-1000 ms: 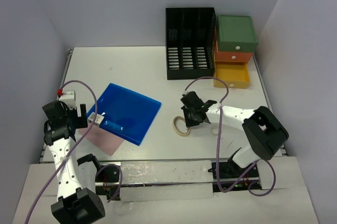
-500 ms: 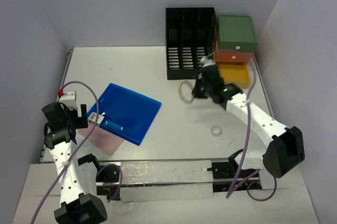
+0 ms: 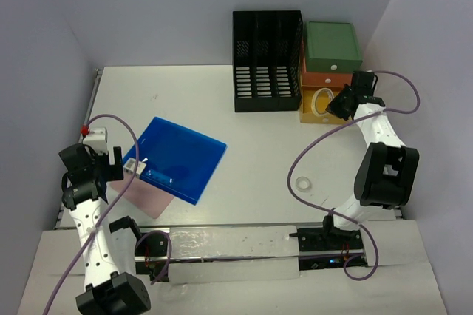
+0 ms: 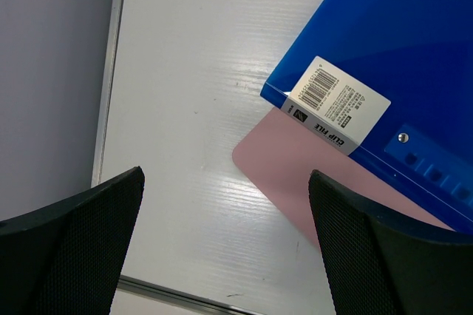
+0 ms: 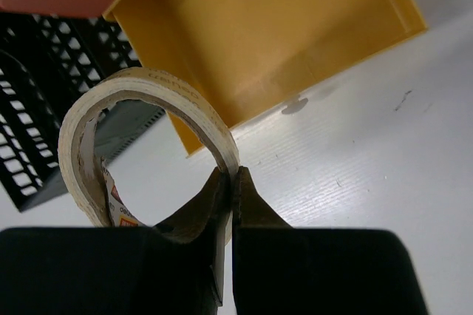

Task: Organize the desk

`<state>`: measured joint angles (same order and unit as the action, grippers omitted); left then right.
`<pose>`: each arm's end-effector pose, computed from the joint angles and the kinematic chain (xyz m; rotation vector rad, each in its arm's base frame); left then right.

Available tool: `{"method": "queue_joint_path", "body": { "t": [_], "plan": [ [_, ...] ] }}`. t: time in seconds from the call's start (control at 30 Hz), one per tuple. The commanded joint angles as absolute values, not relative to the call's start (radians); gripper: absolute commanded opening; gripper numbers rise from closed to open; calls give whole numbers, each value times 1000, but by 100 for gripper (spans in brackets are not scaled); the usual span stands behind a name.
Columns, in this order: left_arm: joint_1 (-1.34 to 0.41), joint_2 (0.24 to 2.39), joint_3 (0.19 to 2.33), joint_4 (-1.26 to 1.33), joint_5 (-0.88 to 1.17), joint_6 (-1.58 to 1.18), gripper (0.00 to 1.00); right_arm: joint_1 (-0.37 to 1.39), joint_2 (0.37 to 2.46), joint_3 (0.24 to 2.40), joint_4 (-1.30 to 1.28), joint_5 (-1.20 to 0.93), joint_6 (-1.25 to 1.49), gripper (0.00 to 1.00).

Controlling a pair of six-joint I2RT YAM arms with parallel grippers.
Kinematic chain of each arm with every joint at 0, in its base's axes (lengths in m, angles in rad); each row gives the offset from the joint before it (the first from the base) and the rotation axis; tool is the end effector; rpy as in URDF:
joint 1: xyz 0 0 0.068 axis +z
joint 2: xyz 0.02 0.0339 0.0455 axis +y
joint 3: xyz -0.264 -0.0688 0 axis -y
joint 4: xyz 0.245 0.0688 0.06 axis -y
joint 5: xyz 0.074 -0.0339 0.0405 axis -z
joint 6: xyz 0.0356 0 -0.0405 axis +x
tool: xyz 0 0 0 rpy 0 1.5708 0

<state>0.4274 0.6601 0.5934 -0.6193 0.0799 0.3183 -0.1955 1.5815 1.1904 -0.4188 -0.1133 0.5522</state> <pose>0.1328 0.0574 0.2496 -0.0809 2.2712 0.3075 0.3418 -0.0636 0.2603 0.8240 2.2493 0.3036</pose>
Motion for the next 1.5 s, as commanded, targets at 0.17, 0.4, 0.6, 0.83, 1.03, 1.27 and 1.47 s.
{"method": "queue_joint_path", "body": {
  "t": [0.17, 0.4, 0.6, 0.83, 1.03, 1.27, 1.47],
  "plan": [
    [434, 697, 621, -622, 132, 332, 99, -313, 1653, 1234, -404, -121, 708, 0],
    [434, 732, 662, -597, 170, 314, 99, -313, 1674, 1312, -512, 16, 776, 0],
    [434, 738, 658, -603, 163, 314, 99, -313, 1715, 1353, -535, 70, 856, 0],
    [436, 744, 649, -603, 150, 321, 99, -311, 1850, 1486, -611, 25, 931, 0],
    [436, 755, 636, -598, 141, 327, 99, -289, 1848, 1488, -582, 59, 1014, 0],
    [434, 758, 621, -589, 133, 336, 99, -279, 1897, 1484, -555, 17, 1070, 13],
    [434, 759, 621, -592, 135, 339, 99, -268, 1931, 1513, -541, 6, 1092, 22]
  ]
}}
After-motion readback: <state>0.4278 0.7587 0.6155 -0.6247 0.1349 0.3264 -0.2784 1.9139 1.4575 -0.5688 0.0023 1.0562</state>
